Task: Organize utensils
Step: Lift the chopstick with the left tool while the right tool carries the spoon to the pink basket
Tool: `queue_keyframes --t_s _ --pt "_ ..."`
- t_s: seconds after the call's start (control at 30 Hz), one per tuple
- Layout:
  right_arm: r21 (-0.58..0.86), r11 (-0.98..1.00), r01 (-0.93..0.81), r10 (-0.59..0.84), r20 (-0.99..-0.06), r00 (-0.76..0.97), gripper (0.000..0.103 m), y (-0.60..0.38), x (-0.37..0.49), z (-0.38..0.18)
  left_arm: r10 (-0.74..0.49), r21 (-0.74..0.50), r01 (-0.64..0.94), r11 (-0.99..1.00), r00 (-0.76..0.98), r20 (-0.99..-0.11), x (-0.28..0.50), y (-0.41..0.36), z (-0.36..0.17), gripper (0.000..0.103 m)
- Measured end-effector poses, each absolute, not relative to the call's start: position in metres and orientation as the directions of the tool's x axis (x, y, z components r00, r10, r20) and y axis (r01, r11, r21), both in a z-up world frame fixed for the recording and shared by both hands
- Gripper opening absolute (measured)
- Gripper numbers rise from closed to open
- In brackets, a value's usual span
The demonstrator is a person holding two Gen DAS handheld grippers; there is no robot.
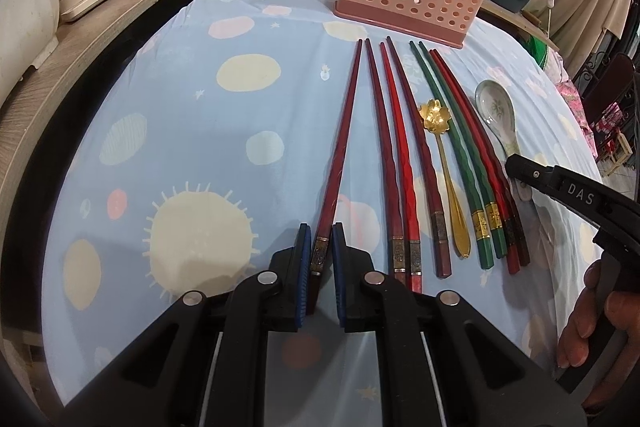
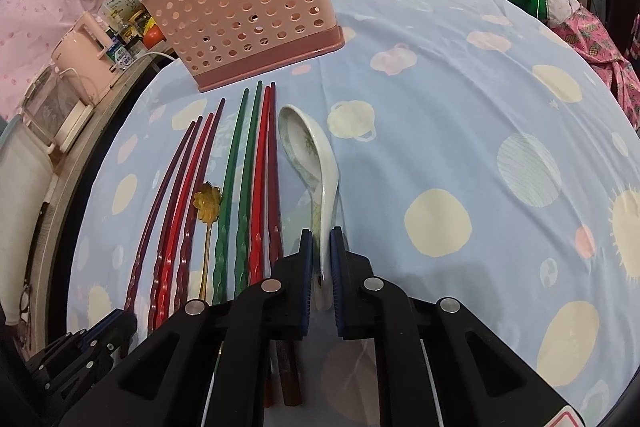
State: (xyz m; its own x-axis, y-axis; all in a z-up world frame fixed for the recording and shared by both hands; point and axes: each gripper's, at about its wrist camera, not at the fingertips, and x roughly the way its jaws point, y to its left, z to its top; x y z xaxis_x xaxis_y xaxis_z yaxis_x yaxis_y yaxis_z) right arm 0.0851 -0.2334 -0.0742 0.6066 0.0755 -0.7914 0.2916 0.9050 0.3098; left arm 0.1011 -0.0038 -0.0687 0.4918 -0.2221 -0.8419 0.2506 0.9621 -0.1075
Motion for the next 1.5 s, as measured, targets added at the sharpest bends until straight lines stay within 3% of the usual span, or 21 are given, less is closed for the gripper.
queue_keyframes --t_s 0.3,0.87,1.5 --pt "0.271 0.923 0.272 0.031 -0.757 0.652 0.008 -0.235 0.059 -0.046 -0.277 -0.172 0.24 0.955 0.526 -0.804 0.094 0.013 -0.047 0.007" --pt "0.239 0.943 0.23 -0.031 -0.628 0.778 0.006 -0.265 0.055 0.05 -0.303 -0.156 0.266 0.951 0.717 -0.628 0.126 0.017 0.075 0.007" --pt "0.257 0.949 0.182 -0.028 -0.506 0.862 0.005 -0.306 0.196 0.13 -0.344 -0.136 0.317 0.939 0.886 -0.312 0.239 -0.036 0.245 0.007"
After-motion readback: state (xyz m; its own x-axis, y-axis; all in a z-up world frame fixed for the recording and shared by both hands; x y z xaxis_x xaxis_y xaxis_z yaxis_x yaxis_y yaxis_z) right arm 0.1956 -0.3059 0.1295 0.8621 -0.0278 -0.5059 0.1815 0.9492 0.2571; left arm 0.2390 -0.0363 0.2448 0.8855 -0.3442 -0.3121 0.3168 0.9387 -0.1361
